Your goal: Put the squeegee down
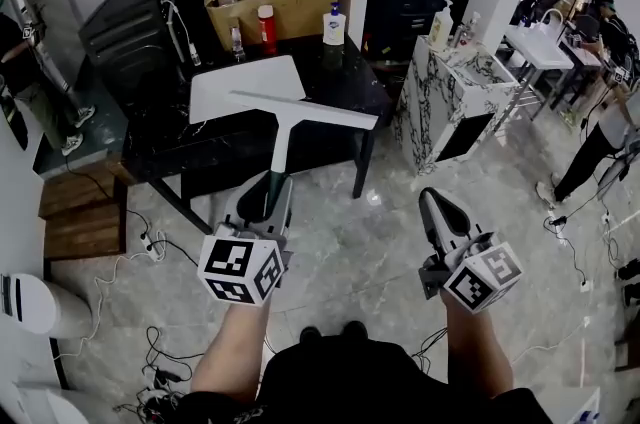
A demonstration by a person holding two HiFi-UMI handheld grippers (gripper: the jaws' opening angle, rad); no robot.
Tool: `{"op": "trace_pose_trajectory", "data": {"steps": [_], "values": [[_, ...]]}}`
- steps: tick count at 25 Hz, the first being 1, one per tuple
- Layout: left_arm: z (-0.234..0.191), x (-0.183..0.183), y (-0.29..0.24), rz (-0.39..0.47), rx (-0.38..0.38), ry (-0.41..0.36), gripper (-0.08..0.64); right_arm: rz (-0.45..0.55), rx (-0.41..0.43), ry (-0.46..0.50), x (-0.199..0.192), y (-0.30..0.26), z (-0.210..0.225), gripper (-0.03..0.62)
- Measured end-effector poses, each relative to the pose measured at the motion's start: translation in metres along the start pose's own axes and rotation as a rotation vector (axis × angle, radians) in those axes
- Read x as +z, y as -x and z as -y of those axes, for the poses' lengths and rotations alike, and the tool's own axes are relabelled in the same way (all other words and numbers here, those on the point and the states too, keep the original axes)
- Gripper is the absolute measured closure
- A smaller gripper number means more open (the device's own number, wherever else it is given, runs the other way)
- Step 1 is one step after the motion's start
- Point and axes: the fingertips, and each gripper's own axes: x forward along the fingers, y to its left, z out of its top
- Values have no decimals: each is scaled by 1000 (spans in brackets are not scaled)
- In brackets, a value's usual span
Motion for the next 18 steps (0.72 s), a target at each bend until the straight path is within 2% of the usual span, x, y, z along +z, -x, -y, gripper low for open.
{"op": "trace_pose_trajectory", "data": {"steps": [6,11,18], "values": [[-13,4,20,2,-7,11,457,-7,-6,-38,-9,1,-22,588],[-34,-8,43,-3,-22,26,457,-23,-26,-57,-27,-1,-47,587],[-47,-8,46,7,-12,37,457,-31,-4,-60,-27,-11,-56,587]]}}
